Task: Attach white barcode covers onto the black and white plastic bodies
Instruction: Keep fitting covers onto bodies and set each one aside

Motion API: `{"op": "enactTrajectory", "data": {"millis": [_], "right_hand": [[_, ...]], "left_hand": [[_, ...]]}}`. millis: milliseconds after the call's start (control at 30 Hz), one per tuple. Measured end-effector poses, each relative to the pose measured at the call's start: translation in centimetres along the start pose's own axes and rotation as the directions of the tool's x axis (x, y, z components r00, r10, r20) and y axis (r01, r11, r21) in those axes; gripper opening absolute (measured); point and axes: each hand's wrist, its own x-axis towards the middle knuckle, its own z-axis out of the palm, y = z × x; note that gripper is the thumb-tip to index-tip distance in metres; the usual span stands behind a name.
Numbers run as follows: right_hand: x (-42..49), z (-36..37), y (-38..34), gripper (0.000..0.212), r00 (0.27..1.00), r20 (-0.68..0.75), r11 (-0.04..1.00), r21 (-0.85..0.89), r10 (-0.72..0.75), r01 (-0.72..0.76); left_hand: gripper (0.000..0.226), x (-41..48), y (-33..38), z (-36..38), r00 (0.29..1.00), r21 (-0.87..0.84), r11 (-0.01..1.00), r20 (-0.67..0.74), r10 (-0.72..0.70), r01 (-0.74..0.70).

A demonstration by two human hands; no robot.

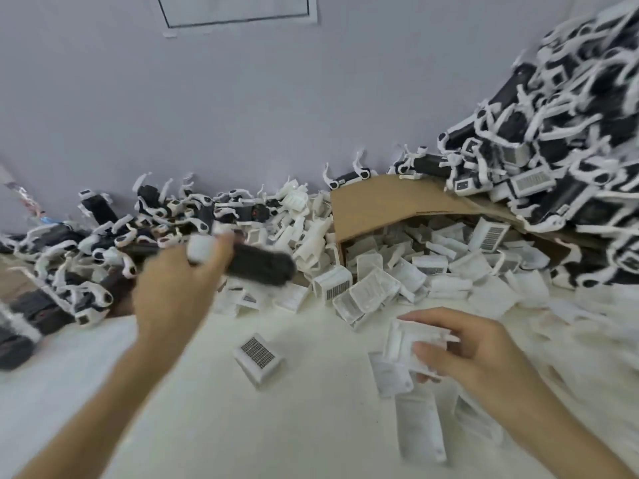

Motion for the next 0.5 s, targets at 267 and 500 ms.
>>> {"op": "enactTrajectory", "data": {"millis": [267,500], "right_hand": [[-0.5,1.3,0.4,0.038,0.984,-0.118,0.981,-0.158,-0.133,0.114],[-0.9,1.7,0.0,0.041,0.910,-0.289,0.950,-0.186,-0.297,0.251]], "left_hand": [[0.067,-12.3,2.2,2.5,0.870,-0.675,0.559,0.444,-0.213,0.481],[0.033,-13.1,2.1,2.7,0.704,-0.690,0.158,0.707,-0.062,0.707]]}}
